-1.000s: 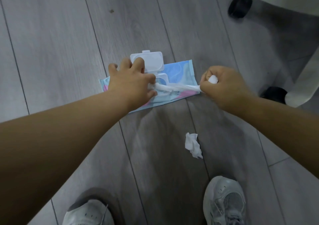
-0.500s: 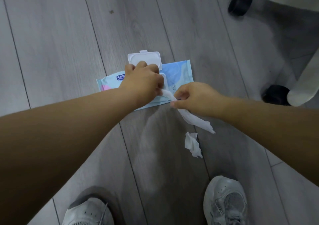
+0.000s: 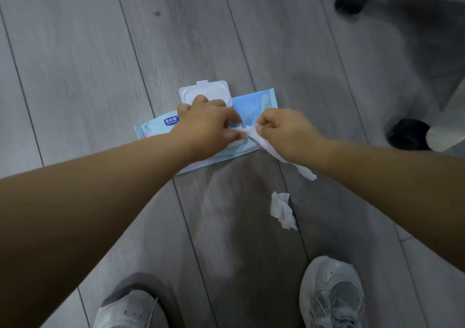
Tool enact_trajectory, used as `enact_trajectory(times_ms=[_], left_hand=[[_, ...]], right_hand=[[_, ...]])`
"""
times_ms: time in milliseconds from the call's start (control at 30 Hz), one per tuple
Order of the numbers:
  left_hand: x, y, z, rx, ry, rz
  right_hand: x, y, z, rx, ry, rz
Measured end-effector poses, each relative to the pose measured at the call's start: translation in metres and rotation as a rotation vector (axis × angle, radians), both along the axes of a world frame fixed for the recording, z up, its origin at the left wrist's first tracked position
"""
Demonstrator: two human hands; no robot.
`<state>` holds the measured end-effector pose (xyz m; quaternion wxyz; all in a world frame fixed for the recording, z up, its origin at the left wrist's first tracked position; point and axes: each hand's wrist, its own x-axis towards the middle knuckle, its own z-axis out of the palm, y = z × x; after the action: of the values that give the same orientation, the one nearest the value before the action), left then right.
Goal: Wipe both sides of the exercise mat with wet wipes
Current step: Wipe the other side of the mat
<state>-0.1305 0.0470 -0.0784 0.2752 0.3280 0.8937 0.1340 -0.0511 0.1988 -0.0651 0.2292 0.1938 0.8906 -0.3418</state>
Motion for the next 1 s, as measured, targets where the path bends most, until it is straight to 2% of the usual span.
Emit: enact_trajectory(times_ms=[133, 233, 300, 400, 500, 633, 733, 800, 867, 933, 1000], left_hand=[[0.002, -0.003, 0.000, -0.040, 0.024, -0.073], [0.008, -0.003, 0.003, -0.030, 0.073, -0.132], [0.008, -0.012, 0.002, -0.052, 0.097, -0.149], [0.006, -0.036, -0.003, -0.073, 0.123, -0.114], [0.007, -0.040, -0.006, -0.054, 0.139, -0.107], [0.008, -0.038, -0.008, -0.048, 0.146, -0.104], [0.008, -0.037, -0.008, -0.063, 0.134, -0.106], [0.007, -0.034, -0.007, -0.088, 0.127, -0.112], [0.007, -0.031, -0.006, -0.088, 0.116, -0.100], [0.007, -0.029, -0.004, -0.075, 0.098, -0.093], [0.008, -0.029, -0.003, -0.076, 0.078, -0.099]], right_hand=[[-0.005, 0.000, 0.000, 0.286, -0.041, 0.239], [-0.008, -0.006, 0.000, 0.390, -0.060, 0.321], [-0.008, 0.009, 0.002, 0.456, -0.120, 0.240], [-0.001, 0.048, 0.004, 0.526, -0.227, 0.002], [0.007, 0.049, -0.005, 0.386, -0.199, -0.045], [-0.006, 0.043, 0.001, 0.100, 0.044, -0.320], [-0.015, 0.026, 0.007, -0.102, 0.082, -0.448], [-0.013, 0.001, 0.008, -0.182, 0.069, -0.356], [-0.008, -0.014, 0.008, -0.174, 0.020, -0.104], [-0.005, -0.015, 0.014, -0.015, -0.077, 0.201], [-0.004, -0.009, 0.017, 0.143, -0.156, 0.404]])
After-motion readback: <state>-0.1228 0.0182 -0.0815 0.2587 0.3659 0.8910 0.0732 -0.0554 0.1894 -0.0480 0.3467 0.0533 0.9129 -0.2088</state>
